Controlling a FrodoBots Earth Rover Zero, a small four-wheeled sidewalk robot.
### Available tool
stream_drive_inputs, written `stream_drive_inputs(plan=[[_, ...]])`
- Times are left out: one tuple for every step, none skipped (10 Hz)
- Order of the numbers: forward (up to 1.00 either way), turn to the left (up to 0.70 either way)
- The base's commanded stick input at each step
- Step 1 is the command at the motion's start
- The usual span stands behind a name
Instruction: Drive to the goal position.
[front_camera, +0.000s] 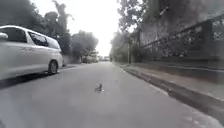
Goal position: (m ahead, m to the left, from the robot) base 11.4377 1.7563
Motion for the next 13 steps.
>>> stream_drive_inputs(plan=[[1.00,-0.03],[1.00,-0.20],[1.00,-0.37],[1.00,0.01],[1.00,0.01],[1.00,0.01],[1.00,0.01],[1.00,0.01],[1.00,0.01],[1.00,0.01],[1.00,0.01],[1.00,0.01],[1.00,0.01]])
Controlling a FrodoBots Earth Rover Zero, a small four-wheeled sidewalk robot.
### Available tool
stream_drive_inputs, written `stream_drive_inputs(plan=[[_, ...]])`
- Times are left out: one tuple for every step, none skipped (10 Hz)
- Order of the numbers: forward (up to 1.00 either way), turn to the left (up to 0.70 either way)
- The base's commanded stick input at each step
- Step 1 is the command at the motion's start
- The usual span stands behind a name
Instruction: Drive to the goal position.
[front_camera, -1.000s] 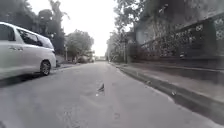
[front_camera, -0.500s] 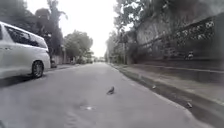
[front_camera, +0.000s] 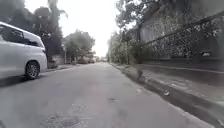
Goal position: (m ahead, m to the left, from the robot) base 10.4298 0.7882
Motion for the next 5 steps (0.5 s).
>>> stream_drive_inputs(plan=[[1.00,0.01],[1.00,0.01],[1.00,0.01],[1.00,0.01],[1.00,0.01]])
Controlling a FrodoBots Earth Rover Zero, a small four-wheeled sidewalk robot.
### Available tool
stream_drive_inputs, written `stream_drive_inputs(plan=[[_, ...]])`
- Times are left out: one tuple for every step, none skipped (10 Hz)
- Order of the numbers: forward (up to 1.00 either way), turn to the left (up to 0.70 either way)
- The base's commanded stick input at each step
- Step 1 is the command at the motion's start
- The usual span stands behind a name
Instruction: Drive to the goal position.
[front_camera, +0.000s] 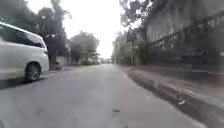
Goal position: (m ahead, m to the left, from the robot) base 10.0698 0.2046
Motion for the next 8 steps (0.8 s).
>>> stream_drive_inputs(plan=[[1.00,0.01],[1.00,0.01],[1.00,0.01],[1.00,0.01],[1.00,0.01],[1.00,0.01],[1.00,0.01],[1.00,0.01]])
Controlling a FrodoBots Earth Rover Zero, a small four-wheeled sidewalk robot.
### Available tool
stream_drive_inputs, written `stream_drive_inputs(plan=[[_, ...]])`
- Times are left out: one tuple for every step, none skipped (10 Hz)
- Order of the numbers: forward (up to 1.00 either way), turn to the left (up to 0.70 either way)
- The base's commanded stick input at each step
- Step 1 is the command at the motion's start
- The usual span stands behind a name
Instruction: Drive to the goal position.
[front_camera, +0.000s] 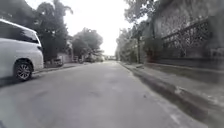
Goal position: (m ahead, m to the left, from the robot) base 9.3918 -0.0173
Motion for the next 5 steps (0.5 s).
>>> stream_drive_inputs(plan=[[1.00,0.01],[1.00,0.01],[1.00,0.01],[1.00,0.01],[1.00,0.01]])
